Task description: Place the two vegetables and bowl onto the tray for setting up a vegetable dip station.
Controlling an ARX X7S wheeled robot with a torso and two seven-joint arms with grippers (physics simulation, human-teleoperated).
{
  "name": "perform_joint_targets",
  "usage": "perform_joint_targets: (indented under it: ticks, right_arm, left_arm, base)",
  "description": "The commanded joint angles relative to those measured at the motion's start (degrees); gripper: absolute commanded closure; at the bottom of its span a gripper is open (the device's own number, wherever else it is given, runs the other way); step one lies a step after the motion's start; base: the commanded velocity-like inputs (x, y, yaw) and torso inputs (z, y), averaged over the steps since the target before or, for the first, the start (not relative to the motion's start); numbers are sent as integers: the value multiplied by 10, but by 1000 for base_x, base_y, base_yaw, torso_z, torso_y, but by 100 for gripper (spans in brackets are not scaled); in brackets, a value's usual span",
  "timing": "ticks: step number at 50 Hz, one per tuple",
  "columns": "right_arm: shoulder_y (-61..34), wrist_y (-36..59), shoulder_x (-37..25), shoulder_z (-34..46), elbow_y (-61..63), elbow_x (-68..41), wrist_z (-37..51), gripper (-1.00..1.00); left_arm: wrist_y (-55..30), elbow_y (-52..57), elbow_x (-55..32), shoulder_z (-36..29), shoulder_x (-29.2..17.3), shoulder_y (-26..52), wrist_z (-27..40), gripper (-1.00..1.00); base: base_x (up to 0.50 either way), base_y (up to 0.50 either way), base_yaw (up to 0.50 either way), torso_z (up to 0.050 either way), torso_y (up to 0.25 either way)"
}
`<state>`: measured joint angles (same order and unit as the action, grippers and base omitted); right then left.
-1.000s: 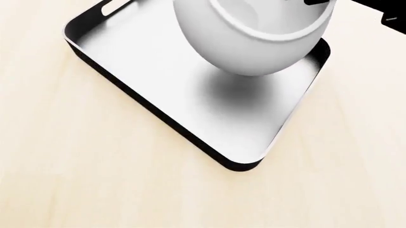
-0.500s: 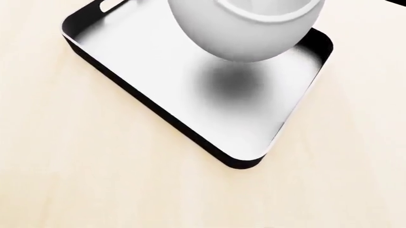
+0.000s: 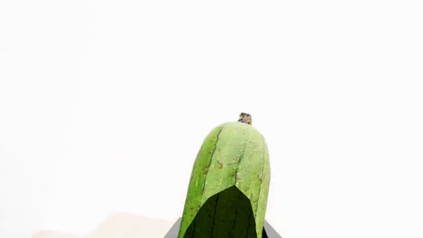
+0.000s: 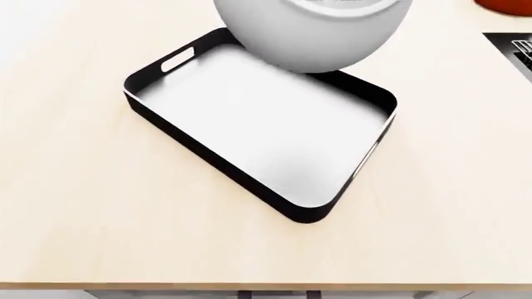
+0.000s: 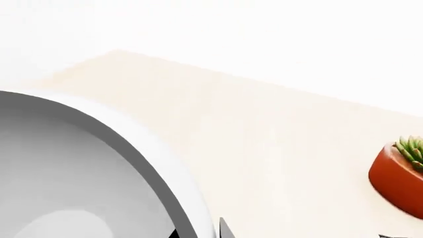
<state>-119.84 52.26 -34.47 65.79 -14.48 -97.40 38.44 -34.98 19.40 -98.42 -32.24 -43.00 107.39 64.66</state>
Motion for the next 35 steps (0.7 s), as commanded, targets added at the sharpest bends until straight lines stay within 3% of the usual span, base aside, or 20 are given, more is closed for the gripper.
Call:
perform_joint_targets:
  ticks: [1,11,21,35]
  right_arm:
    - [3,-6,19,0,-25,26,-28,100]
    - [17,-20,40,11,-79,50,-68,100]
    - [39,-45,79,27,-185,81,-128,100]
    - [45,-73,200,81,-411,150,-276,100]
  left_arm:
    - [5,0,-3,3,-1,2,0,100]
    - [18,-3,-5,12,0,-6,10,100]
    - [6,-3,1,4,-1,2,9,100]
    - [6,-5,4,7,-3,2,6,100]
  base:
    - [0,0,0,0,250]
    - [1,0,0,0,250]
    - [1,0,0,0,0]
    - [0,0,0,0,0]
